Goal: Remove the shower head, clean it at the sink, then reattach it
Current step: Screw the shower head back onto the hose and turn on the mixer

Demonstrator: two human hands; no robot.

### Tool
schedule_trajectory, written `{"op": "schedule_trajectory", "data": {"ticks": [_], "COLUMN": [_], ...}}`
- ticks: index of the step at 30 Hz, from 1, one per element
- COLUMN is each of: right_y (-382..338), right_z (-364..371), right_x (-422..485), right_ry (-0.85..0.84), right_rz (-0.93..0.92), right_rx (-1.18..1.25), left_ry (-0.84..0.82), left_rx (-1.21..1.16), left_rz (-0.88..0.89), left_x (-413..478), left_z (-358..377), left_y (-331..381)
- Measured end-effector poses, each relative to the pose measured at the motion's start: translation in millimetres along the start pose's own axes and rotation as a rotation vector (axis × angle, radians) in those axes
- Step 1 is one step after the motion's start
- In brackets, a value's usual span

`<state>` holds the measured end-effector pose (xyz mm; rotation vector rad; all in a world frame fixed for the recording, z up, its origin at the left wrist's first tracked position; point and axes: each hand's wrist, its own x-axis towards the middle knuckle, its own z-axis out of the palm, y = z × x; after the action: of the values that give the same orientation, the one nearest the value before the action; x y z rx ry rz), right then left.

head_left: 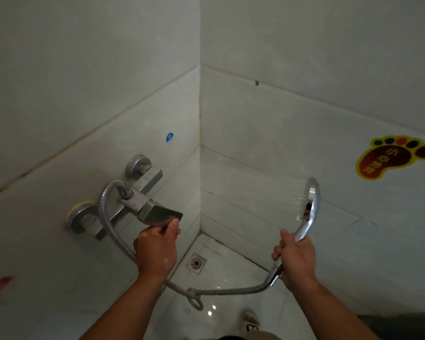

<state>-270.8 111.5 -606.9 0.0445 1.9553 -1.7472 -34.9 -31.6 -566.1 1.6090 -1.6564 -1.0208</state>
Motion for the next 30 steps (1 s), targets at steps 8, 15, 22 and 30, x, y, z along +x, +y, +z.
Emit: {"op": "schedule_trajectory", "data": {"ticks": [8,15,22,30], "right_y": [-19,-37,-64,-128], "right_z": [-9,-14,-10,47], "right_x": [32,55,66,27], "right_ry": [-0.267,-0.423,-0.646,-1.046], "right_rz": [0.002,0.02,0.051,0.248], "right_rx": [-0.075,-0.127,-0.128,0.01], "left_ry": [0.176,0.3,-0.012,-0.695], "left_rx": [0.101,0.105,-0.095,-0.156], "left_rz": [0.029,-0.049,-0.373,-0.097], "left_x": [10,6,-28,-76], "left_z": [14,27,51,106], "left_y": [-4,-3,24,116]}}
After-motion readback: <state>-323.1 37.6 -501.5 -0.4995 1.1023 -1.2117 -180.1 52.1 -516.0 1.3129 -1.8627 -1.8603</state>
